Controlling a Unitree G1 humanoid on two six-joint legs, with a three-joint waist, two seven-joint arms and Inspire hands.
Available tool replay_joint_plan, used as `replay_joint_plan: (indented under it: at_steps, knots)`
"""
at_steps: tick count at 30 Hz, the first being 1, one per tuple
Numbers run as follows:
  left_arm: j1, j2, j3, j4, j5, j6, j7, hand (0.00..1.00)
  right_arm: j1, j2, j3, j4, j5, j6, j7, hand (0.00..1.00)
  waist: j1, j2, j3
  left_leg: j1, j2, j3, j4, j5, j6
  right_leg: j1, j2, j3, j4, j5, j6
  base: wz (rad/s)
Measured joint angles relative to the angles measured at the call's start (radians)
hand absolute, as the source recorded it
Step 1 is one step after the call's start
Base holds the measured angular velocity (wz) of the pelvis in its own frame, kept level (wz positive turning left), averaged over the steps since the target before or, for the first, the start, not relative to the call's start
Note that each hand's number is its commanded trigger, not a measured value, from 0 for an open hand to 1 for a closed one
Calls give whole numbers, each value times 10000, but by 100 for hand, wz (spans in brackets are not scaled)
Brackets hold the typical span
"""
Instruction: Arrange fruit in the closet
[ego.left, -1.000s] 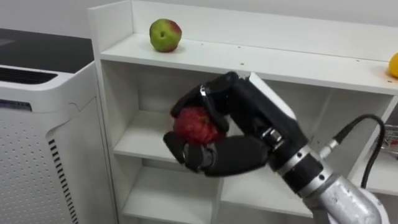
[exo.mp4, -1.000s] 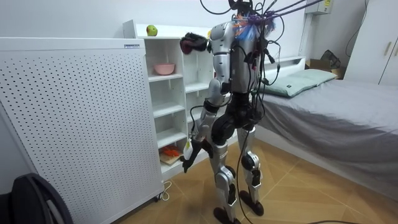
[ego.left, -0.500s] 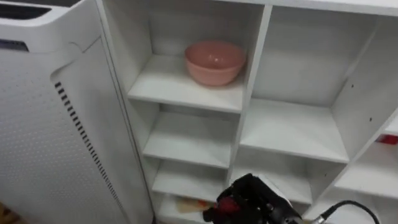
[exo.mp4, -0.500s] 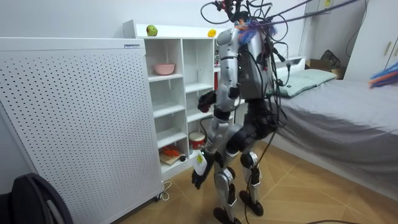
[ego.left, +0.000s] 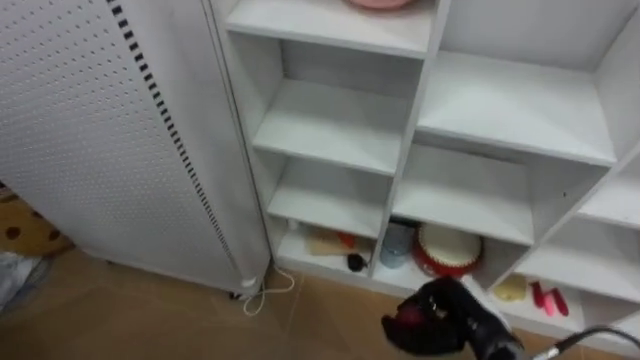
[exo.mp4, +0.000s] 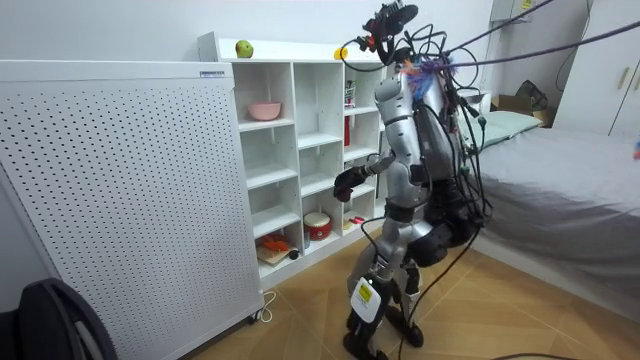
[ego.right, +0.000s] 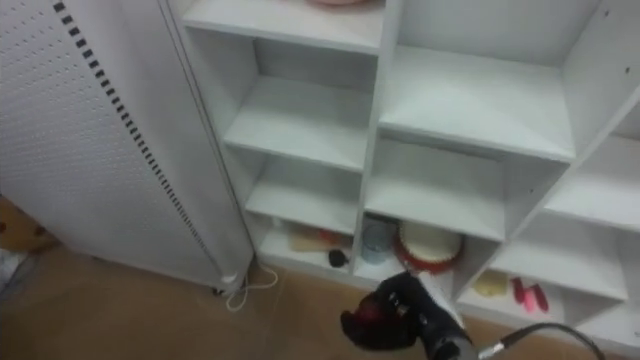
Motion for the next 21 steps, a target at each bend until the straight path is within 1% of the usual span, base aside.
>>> replay_joint_plan:
  at_steps: [2, 3, 5, 7, 9, 11, 12, 14, 15, 16, 17, 19, 20, 21]
  knots:
    - [96, 109, -3, -339, -114, 35, 35, 0, -471, -363, 12, 427, 333, -24, -343, 100, 84, -38, 8, -419, -23, -55, 288, -16, -19, -388, -150, -85, 354, -84, -122, 6]
    - [97, 140, -3, -426, -137, 45, 48, 0, -560, -466, 13, 495, 343, -24, -433, 100, 119, -45, 12, -509, -19, -74, 347, -20, -26, -466, -154, -103, 401, -100, -141, 4]
    - [125, 270, -8, -695, -161, 84, 53, 0, -877, -803, 31, 773, 529, -24, -786, 100, 272, -90, 28, -821, 6, -118, 533, -29, -47, -730, -150, -156, 547, -131, -180, 0]
    - [172, 355, -9, -843, -145, 163, 48, 0, -1201, -926, 47, 1134, 688, -32, -1014, 100, 338, -118, 35, -1067, 43, -124, 745, -82, -75, -938, -138, -185, 698, -157, -201, -2]
    - [173, 486, -8, -960, -150, 206, 23, 0, -1483, -1109, 67, 1443, 854, -28, -1186, 100, 431, -183, 72, -1315, 96, -125, 1017, -186, -80, -1164, -133, -183, 923, -219, -274, -3]
    - [265, 764, -29, -1023, -247, 241, 10, 0, -1671, -1269, 79, 1576, 1298, 34, -1494, 100, 450, -326, 133, -1547, 106, -124, 1346, -332, -107, -1372, -186, -179, 1259, -366, -380, 2]
    - [311, 845, -33, -1101, -360, 274, 8, 0, -1749, -1284, 88, 1596, 1387, 70, -1583, 100, 444, -363, 135, -1616, 113, -133, 1401, -355, -114, -1432, -186, -185, 1304, -402, -376, 3]
    - [408, 1134, -35, -1355, -584, 431, 18, 0, -2290, -1434, 136, 1751, 1911, 97, -1972, 100, 391, -521, 189, -1950, 120, -138, 1545, -374, -126, -1753, -217, -196, 1477, -470, -397, 2]
    - [422, 1163, -34, -1415, -647, 466, 19, 0, -2476, -1505, 194, 1825, 2129, 143, -2056, 100, 380, -524, 190, -2040, 122, -142, 1598, -377, -125, -1826, -232, -212, 1533, -480, -416, 8]
    - [436, 1184, -25, -1496, -826, 515, 20, 0, -2816, -1723, 361, 1859, 2562, 285, -2200, 100, 381, -527, 189, -2221, 116, -126, 1719, -398, -104, -1982, -281, -219, 1668, -512, -449, 11]
    - [529, 1242, -4, -1710, -920, 610, 24, 0, -3082, -1923, 502, 1859, 2910, 315, -2274, 100, 378, -562, 180, -2360, 116, -122, 1881, -452, -52, -2111, -318, -209, 1833, -560, -443, 8]
    - [692, 1335, 5, -1877, -933, 690, 65, 0, -3435, -2005, 499, 1886, 3183, 319, -2529, 100, 380, -615, 190, -2450, 115, -125, 2179, -578, -5, -2179, -392, -192, 2105, -719, -435, 0]
    - [764, 1350, 19, -1972, -934, 781, 64, 0, -3626, -2017, 493, 1956, 3387, 319, -2760, 100, 383, -633, 180, -2470, 114, -117, 2371, -697, 21, -2179, -437, -185, 2262, -829, -414, 0]
    - [805, 1359, 25, -2020, -937, 813, 63, 0, -3725, -2022, 492, 2031, 3452, 307, -2874, 100, 385, -641, 177, -2486, 111, -121, 2446, -746, 22, -2179, -451, -185, 2322, -874, -405, 0]
